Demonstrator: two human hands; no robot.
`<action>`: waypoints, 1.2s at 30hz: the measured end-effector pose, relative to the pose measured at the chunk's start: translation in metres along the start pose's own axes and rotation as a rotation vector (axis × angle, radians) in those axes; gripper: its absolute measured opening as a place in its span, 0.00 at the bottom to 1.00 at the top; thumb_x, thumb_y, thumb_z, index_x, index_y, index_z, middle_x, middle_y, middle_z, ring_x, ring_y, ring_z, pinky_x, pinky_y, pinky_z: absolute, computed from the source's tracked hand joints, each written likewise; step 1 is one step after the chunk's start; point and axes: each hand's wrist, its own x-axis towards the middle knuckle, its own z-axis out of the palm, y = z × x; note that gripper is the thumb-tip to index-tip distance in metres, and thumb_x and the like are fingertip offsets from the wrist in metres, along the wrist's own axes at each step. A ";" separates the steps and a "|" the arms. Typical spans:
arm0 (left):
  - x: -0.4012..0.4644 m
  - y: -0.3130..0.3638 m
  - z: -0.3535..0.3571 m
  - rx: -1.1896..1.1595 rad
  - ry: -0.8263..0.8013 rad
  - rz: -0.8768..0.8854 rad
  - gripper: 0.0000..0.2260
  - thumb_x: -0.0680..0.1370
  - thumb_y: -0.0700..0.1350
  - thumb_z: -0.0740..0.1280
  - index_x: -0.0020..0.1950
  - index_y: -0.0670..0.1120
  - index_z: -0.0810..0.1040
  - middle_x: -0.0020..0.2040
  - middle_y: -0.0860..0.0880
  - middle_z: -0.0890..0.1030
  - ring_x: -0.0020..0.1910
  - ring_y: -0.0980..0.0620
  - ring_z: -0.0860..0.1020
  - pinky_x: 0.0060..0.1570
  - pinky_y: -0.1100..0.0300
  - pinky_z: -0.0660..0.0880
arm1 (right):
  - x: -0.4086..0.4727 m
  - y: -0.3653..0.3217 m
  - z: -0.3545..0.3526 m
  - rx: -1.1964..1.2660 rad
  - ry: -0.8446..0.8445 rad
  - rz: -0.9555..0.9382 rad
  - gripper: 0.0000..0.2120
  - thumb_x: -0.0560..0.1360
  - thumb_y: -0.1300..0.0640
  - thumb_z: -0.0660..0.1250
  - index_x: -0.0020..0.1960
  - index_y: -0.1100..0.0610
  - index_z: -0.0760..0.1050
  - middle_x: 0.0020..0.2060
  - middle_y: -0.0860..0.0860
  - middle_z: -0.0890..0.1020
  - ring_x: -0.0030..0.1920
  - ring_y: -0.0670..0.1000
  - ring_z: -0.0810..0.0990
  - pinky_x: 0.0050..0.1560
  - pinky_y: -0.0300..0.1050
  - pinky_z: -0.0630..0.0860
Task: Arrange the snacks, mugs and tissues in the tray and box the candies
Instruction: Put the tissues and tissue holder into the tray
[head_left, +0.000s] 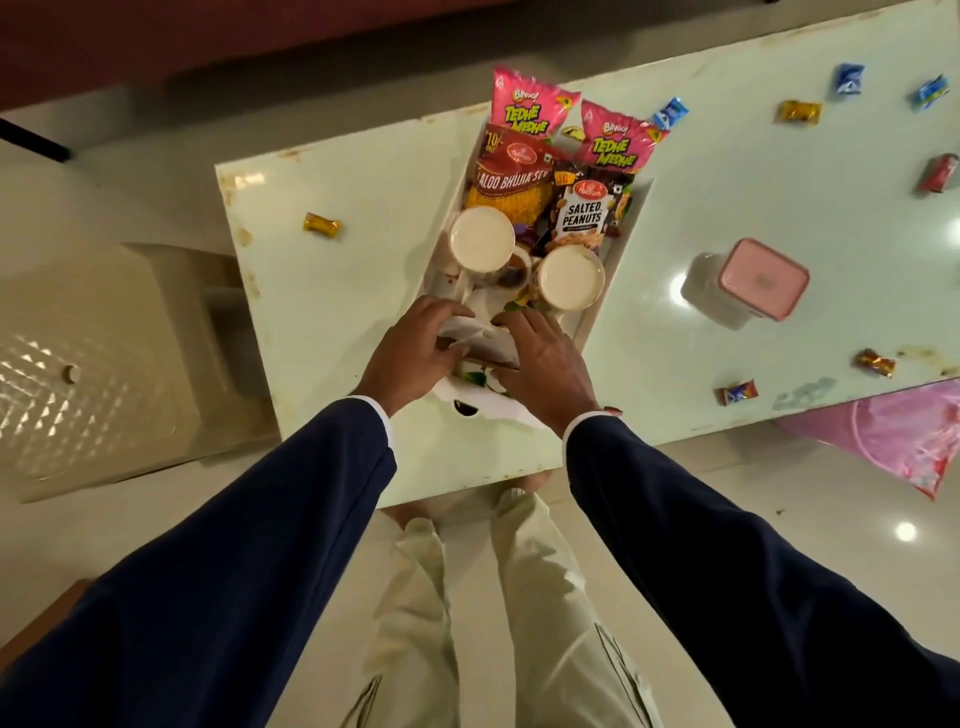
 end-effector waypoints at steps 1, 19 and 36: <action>-0.001 0.001 -0.002 -0.001 0.002 -0.012 0.18 0.77 0.45 0.74 0.65 0.50 0.77 0.63 0.50 0.76 0.59 0.49 0.78 0.57 0.52 0.77 | -0.001 0.001 -0.005 -0.003 0.010 -0.010 0.25 0.71 0.51 0.73 0.66 0.53 0.71 0.62 0.51 0.77 0.61 0.55 0.75 0.58 0.50 0.76; -0.050 0.024 0.036 -0.262 0.322 -0.672 0.24 0.77 0.39 0.67 0.73 0.46 0.68 0.72 0.44 0.66 0.68 0.38 0.70 0.64 0.41 0.71 | 0.082 0.070 -0.159 0.135 0.187 0.108 0.09 0.75 0.61 0.65 0.55 0.55 0.78 0.53 0.52 0.81 0.49 0.53 0.80 0.47 0.44 0.76; -0.083 0.027 0.036 -0.448 0.312 -0.629 0.25 0.79 0.38 0.66 0.74 0.43 0.64 0.72 0.43 0.64 0.64 0.41 0.73 0.60 0.52 0.71 | 0.064 0.048 -0.180 -0.055 0.109 -0.013 0.10 0.76 0.61 0.67 0.57 0.57 0.78 0.54 0.54 0.81 0.53 0.56 0.80 0.53 0.53 0.79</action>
